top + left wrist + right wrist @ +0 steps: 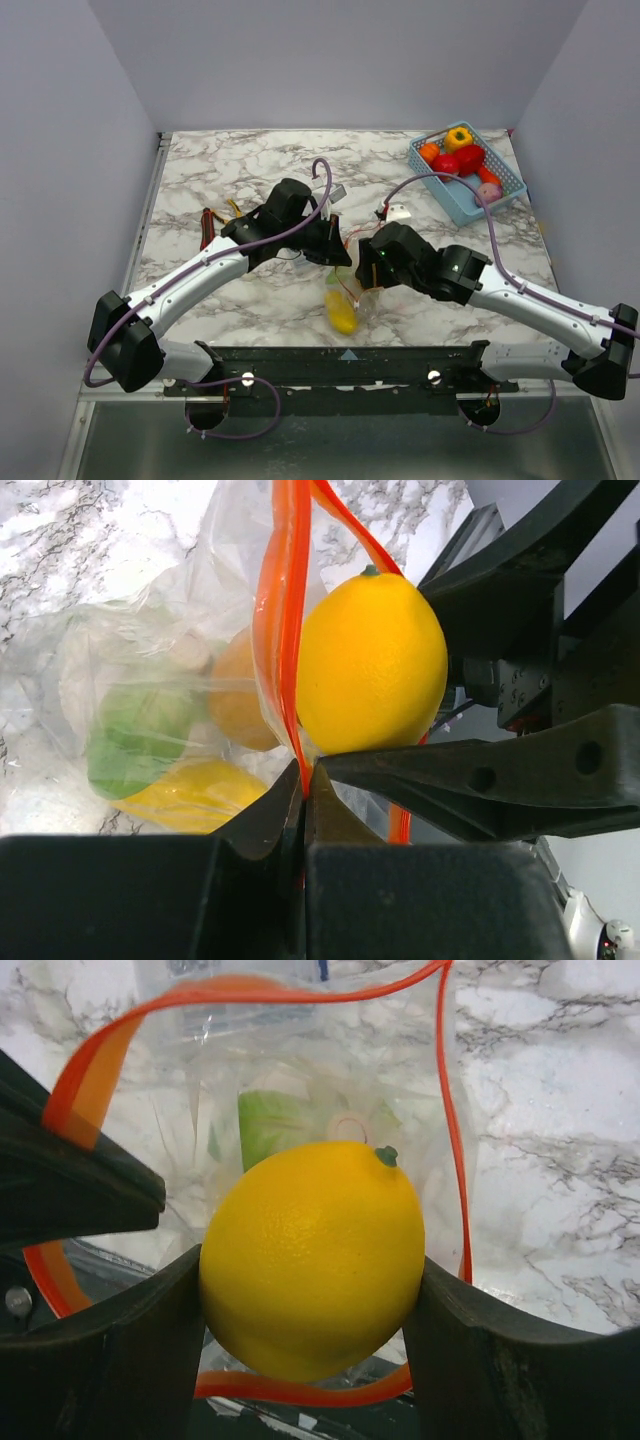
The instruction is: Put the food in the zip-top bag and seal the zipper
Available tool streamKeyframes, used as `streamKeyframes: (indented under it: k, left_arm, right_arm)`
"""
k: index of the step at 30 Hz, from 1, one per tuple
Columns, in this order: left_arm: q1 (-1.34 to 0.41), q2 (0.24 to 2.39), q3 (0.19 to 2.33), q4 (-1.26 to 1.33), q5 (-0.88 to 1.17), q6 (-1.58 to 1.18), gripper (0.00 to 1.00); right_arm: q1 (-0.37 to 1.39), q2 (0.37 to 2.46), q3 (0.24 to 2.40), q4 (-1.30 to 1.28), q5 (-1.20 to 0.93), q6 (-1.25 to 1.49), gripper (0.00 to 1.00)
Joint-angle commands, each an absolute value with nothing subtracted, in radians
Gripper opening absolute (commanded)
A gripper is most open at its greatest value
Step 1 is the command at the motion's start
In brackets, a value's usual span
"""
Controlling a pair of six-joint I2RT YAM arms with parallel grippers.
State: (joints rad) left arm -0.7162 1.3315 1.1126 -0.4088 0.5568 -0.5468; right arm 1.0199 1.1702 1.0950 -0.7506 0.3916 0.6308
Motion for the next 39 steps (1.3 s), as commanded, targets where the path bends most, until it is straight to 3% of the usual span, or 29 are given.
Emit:
streamKeyframes:
  k: [1, 6, 9, 13, 19, 21, 30, 36, 39]
  left_arm:
    - [-0.712, 1.310, 1.130, -0.377, 0.546, -0.548, 0.00]
    - [-0.712, 1.321, 1.128, -0.374, 0.560, -0.556, 0.00]
    - [-0.713, 1.321, 1.127, -0.367, 0.572, -0.558, 0.00]
    - [-0.713, 1.318, 1.124, -0.357, 0.587, -0.558, 0.00]
    - [-0.712, 1.317, 1.124, -0.348, 0.602, -0.558, 0.00]
    - [-0.712, 1.320, 1.124, -0.350, 0.604, -0.560, 0.00]
    - [-0.712, 1.311, 1.126, -0.353, 0.599, -0.556, 0.00]
    - [-0.713, 1.310, 1.127, -0.357, 0.595, -0.555, 0.00]
    - [-0.712, 1.310, 1.127, -0.357, 0.595, -0.555, 0.00]
  right_arm:
    - [1.026, 1.130, 1.059, -0.779, 0.293, 0.597, 0.01]
    - [1.025, 1.135, 1.058, -0.777, 0.080, 0.531, 0.01]
    - [1.025, 1.134, 1.066, -0.779, 0.023, 0.505, 0.14]
    - [1.026, 1.162, 1.102, -0.821, 0.077, 0.504, 0.32]
    - [1.025, 1.177, 1.141, -0.824, 0.223, 0.573, 0.68]
    - [1.025, 1.181, 1.154, -0.823, 0.250, 0.591, 0.74]
    - [1.025, 1.180, 1.231, -0.895, 0.288, 0.651, 0.84]
    - [1.025, 1.121, 1.256, -0.915, 0.299, 0.704, 0.85]
    - [1.025, 1.097, 1.262, -0.966, 0.325, 0.746, 0.80]
